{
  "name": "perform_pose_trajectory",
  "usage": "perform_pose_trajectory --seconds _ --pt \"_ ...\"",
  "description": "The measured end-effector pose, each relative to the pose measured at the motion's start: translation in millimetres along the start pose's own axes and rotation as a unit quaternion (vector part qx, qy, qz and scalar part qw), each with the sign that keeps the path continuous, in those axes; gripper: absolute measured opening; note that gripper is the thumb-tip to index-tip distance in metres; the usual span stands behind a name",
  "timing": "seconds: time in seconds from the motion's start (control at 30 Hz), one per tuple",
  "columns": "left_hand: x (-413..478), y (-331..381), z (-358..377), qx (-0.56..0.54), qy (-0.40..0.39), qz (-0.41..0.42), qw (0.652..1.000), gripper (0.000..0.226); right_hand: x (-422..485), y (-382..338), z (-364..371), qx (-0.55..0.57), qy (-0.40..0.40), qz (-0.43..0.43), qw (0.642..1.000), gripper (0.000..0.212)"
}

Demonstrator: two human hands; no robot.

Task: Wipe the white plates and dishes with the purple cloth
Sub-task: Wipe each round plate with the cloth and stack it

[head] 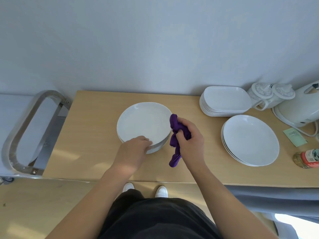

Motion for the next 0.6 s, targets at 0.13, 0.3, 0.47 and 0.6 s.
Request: perform_pose_trajectory --seconds 0.13,0.3,0.47,0.6 --pt "4 14 -32 -0.013 0.068 0.019 0.997 0.03 -2 -19 1 0.026 0.03 -0.012 0.999 0.046" --pt "19 8 -76 -0.065 0.128 0.016 0.99 0.033 -2 -55 7 0.063 0.042 -0.045 0.996 0.046" --pt "36 -13 -117 -0.208 0.185 -0.038 0.96 0.037 -6 -96 20 0.103 0.053 -0.1 0.988 0.044" --pt "45 -29 -125 -0.342 0.196 -0.063 0.917 0.031 2 -117 41 0.06 0.078 -0.161 0.982 0.048"
Point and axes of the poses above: each hand's wrist, its own x-axis towards the middle knuckle, its own z-axis out of the palm, y = z × x, the point moved 7 cm from there along x, towards the middle knuckle, and after that the axes turned 13 degrees about z, right-handed, at the moved point
